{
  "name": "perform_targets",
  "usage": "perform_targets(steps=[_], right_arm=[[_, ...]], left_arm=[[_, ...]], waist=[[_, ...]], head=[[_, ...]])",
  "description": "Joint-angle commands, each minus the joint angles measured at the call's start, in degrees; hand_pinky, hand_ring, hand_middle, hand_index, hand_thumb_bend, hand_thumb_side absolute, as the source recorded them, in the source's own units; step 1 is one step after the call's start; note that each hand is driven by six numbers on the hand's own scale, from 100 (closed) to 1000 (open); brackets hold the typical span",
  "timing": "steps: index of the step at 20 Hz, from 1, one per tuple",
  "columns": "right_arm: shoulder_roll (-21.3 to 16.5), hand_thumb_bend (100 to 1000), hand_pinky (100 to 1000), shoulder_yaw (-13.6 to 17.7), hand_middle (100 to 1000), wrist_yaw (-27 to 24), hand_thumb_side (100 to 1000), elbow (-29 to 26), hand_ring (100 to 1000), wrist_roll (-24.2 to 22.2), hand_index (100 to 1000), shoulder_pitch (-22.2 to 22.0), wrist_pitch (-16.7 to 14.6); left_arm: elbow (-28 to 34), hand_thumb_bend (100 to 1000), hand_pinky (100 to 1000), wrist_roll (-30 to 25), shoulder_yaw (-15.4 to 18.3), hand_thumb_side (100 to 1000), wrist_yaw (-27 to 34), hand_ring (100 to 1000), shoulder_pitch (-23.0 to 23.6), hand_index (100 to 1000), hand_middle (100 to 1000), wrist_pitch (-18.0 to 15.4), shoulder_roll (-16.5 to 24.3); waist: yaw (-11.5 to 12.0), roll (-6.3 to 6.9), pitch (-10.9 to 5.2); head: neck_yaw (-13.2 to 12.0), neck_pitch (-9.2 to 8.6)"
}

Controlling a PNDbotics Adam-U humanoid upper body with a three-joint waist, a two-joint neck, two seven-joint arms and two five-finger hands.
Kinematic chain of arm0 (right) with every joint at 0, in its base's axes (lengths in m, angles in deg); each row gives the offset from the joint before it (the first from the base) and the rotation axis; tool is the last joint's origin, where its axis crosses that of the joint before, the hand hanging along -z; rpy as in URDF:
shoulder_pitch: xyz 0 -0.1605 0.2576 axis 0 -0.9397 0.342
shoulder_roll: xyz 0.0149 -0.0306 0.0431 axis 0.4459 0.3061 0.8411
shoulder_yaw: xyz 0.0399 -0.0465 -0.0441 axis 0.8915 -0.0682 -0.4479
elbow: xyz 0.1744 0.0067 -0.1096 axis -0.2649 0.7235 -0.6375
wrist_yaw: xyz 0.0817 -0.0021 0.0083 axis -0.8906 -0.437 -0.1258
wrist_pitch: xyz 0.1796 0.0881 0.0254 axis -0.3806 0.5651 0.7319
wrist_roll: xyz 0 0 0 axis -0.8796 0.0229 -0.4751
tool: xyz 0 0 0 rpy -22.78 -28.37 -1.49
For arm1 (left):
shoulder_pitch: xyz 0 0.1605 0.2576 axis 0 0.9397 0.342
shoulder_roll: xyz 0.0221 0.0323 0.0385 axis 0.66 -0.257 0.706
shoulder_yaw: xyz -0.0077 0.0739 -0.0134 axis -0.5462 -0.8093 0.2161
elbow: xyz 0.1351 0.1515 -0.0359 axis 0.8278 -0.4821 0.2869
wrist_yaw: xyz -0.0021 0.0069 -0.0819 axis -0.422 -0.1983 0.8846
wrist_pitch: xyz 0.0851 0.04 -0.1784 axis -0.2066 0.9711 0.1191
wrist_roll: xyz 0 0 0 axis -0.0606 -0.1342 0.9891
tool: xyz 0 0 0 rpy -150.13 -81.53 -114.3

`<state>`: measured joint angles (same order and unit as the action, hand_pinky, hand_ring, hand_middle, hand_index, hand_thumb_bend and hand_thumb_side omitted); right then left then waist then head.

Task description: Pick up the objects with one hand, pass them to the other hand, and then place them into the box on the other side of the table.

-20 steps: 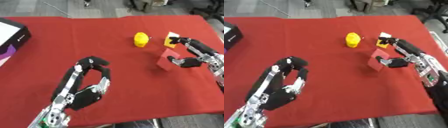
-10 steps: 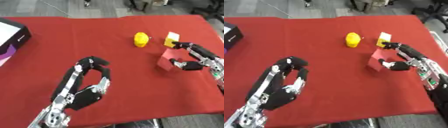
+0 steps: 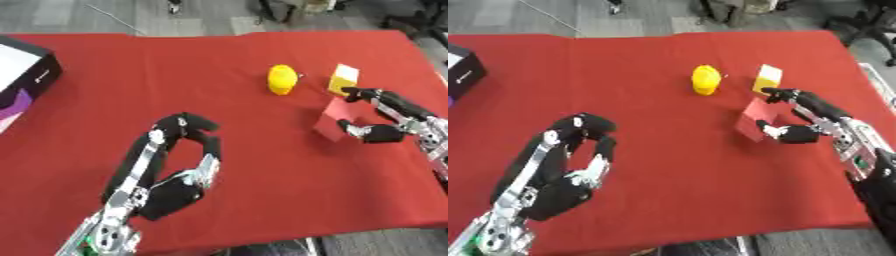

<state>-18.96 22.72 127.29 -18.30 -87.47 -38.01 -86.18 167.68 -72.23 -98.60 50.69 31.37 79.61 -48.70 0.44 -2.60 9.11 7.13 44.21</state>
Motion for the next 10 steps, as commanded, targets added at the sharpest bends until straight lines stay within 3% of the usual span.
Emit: perform_targets(steps=[1, 6, 10], right_arm=[[-0.8, 245, 904, -0.2, 733, 1.2, 659, -0.1, 814, -0.6, 975, 0.3, 0.1], [-0.9, 254, 893, -0.4, 735, 3.1, 617, -0.4, 815, -0.6, 975, 0.2, 0.2], [-0.9, 305, 887, -0.4, 739, 4.5, 638, -1.0, 815, -0.1, 975, 0.2, 0.1]], left_arm=[[1.3, 100, 914, 0.0, 0.2, 379, -0.2, 610, -0.3, 693, 652, 0.0, 0.0], [1.3, 100, 915, 0.1, 0.3, 381, -0.1, 610, -0.3, 693, 652, 0.0, 0.0], [1.3, 100, 915, 0.1, 0.3, 381, -0.2, 609, -0.3, 693, 652, 0.0, 0.0]], waist=[[0.0, -0.05, -0.47], [0.0, -0.06, -0.44], [-0.1, -0.04, -0.42]], head=[[0.0, -0.09], [0.0, -0.09], [0.0, -0.09]])
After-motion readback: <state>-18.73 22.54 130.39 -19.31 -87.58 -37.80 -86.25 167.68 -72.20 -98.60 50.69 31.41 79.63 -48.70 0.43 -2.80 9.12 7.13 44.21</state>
